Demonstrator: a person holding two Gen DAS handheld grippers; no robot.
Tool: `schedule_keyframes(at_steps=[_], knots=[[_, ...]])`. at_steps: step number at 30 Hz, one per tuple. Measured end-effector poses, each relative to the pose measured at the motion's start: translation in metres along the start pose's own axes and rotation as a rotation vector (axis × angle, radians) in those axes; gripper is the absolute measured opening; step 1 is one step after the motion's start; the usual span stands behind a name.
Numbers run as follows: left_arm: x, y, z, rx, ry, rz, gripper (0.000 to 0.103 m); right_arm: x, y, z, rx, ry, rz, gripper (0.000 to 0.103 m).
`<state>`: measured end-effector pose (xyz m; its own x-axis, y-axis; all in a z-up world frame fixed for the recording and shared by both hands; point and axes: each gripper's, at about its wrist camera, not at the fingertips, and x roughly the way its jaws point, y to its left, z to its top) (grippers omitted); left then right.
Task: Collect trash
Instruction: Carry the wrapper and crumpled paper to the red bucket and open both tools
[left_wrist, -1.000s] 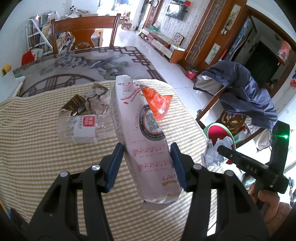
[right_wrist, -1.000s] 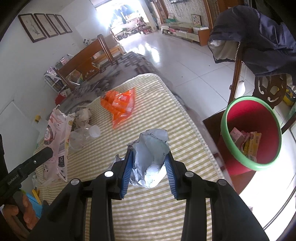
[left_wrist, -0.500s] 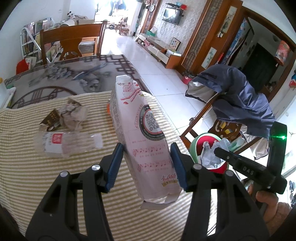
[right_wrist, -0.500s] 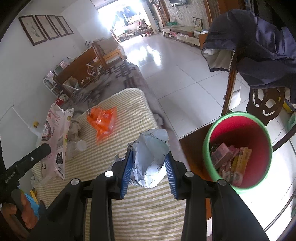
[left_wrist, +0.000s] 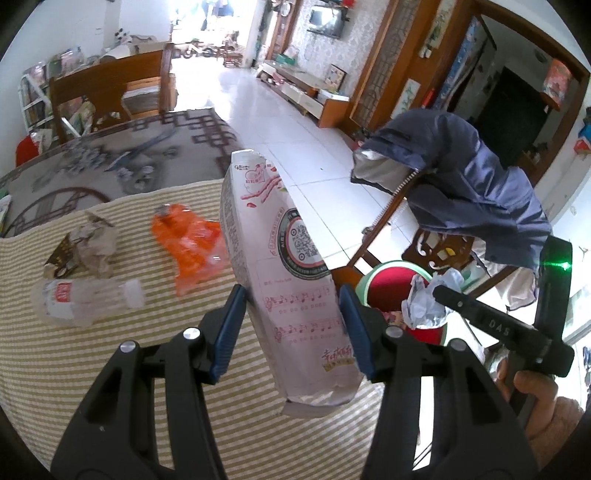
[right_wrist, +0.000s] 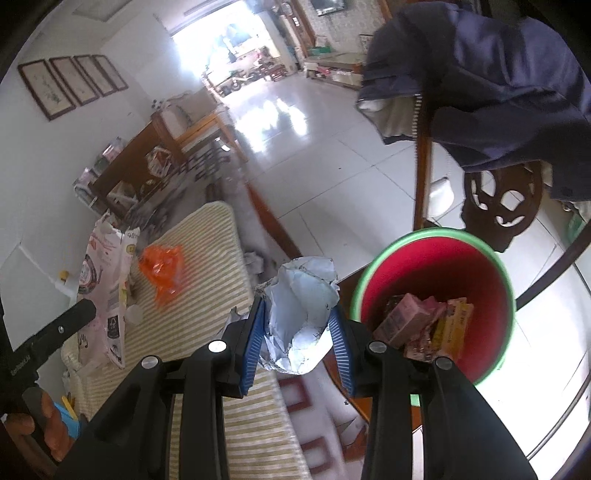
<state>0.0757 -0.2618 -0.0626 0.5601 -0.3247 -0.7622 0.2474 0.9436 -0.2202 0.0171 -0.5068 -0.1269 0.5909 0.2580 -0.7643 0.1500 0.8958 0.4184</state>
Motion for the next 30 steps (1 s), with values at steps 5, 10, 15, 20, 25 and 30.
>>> schedule_keyframes(at_steps=[5, 10, 15, 20, 25, 30], knots=[[0.027, -0.031, 0.003, 0.056, 0.061, -0.071, 0.051, -0.006, -0.035, 0.007, 0.065, -0.016, -0.035, 0.035], [0.056, -0.073, 0.002, 0.144, 0.127, -0.143, 0.051, -0.011, -0.064, 0.009, 0.121, -0.021, -0.067, 0.035], [0.080, -0.110, -0.003, 0.225, 0.178, -0.202, 0.051, -0.019, -0.086, 0.008, 0.147, -0.025, -0.094, 0.035], [0.097, -0.144, -0.007, 0.293, 0.207, -0.255, 0.051, -0.029, -0.108, 0.005, 0.184, -0.040, -0.130, 0.035], [0.112, -0.173, -0.009, 0.365, 0.234, -0.284, 0.052, -0.040, -0.127, 0.004, 0.225, -0.057, -0.158, 0.037], [0.114, -0.184, -0.008, 0.383, 0.214, -0.287, 0.079, -0.045, -0.137, 0.003, 0.256, -0.084, -0.154, 0.055]])
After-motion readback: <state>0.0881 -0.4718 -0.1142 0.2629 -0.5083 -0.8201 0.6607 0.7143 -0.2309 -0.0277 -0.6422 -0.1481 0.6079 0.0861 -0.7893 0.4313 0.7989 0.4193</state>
